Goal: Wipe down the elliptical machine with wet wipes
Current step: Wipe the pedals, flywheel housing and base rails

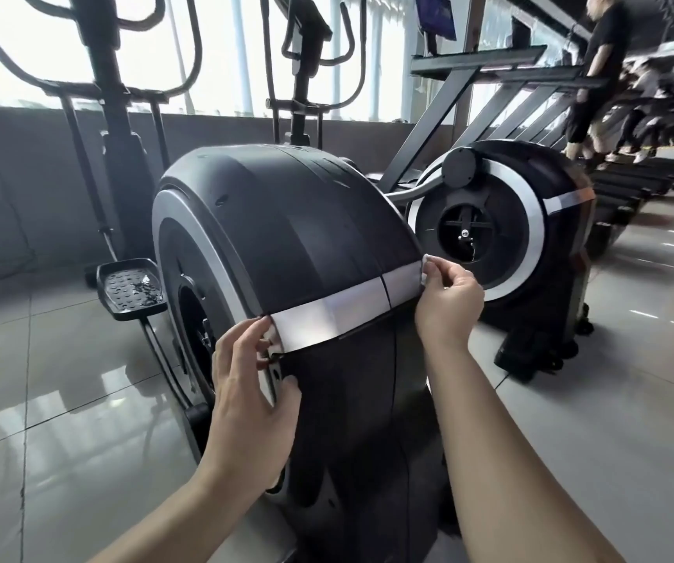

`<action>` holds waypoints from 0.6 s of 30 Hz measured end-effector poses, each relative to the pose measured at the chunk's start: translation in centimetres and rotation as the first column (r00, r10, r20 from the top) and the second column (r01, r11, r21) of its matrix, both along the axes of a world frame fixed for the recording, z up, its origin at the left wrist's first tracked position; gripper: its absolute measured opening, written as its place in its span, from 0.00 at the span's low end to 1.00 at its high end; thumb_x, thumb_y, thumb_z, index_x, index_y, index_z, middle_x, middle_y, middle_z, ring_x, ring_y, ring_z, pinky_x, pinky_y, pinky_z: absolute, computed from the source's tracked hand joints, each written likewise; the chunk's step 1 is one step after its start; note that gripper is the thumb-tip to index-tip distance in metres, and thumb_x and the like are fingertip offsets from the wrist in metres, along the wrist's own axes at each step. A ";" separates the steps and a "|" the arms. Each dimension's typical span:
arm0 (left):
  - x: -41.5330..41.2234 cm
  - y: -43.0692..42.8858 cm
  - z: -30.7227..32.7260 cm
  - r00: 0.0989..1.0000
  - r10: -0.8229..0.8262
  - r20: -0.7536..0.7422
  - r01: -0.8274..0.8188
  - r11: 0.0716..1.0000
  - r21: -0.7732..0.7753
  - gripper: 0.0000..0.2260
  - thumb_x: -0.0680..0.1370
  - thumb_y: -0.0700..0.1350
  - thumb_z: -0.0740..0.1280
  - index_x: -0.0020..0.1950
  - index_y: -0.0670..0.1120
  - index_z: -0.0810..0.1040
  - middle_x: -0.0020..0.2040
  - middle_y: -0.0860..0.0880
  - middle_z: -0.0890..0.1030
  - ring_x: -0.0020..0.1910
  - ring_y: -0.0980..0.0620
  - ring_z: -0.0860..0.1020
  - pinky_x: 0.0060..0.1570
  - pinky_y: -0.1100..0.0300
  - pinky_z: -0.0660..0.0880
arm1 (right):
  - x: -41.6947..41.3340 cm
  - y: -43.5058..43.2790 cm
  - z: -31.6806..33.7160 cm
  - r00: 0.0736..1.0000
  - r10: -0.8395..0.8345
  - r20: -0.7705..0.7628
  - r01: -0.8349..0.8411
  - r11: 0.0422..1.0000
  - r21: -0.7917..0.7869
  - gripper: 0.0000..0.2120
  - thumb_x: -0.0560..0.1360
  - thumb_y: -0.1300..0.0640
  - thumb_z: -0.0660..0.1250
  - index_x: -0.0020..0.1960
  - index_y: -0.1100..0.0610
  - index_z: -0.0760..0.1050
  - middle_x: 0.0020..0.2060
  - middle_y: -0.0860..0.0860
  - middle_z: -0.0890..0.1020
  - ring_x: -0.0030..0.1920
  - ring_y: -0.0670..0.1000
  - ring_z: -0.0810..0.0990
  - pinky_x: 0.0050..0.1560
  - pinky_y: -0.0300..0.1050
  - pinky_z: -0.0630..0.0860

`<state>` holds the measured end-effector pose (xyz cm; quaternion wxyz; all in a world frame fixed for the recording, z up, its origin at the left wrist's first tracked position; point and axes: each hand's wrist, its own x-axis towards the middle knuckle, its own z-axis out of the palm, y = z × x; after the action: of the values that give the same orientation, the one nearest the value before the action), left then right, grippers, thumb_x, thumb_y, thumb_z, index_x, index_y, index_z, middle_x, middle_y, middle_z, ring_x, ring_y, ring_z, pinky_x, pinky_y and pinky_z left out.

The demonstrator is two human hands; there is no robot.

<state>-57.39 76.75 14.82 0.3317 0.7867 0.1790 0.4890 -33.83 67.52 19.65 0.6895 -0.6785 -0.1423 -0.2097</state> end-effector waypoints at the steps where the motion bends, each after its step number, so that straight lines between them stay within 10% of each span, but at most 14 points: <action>1: 0.0 0.0 0.0 1.000 -0.006 -0.001 0.006 1.000 -0.003 0.32 0.74 0.32 0.69 0.74 0.55 0.68 0.69 0.60 0.65 0.67 0.48 0.72 0.59 0.37 0.77 | -0.3 -0.1 -0.2 1.000 -0.003 0.012 0.003 1.000 -0.015 0.08 0.78 0.52 0.68 0.53 0.50 0.85 0.48 0.48 0.84 0.55 0.55 0.82 0.60 0.56 0.78; 12: -0.3 -0.4 0.0 1.000 0.000 -0.017 0.001 0.999 0.043 0.34 0.73 0.31 0.71 0.76 0.50 0.66 0.71 0.56 0.65 0.71 0.50 0.69 0.64 0.38 0.74 | -11.2 -0.8 -4.0 0.887 0.213 0.411 -0.142 0.970 -0.196 0.10 0.79 0.68 0.68 0.56 0.58 0.83 0.52 0.51 0.77 0.52 0.45 0.79 0.57 0.35 0.77; 18: -0.8 -1.0 -0.4 0.998 -0.048 -0.042 0.051 0.997 0.055 0.32 0.73 0.29 0.69 0.73 0.49 0.68 0.72 0.56 0.64 0.72 0.49 0.70 0.68 0.42 0.72 | -6.8 -2.3 -3.4 0.988 0.054 0.148 -0.053 0.999 -0.006 0.09 0.79 0.67 0.68 0.52 0.54 0.82 0.49 0.54 0.81 0.46 0.38 0.79 0.49 0.33 0.75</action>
<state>-58.17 75.78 14.43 0.3178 0.8096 0.1522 0.4695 -40.58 65.25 16.28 0.6816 -0.6579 -0.2116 -0.2407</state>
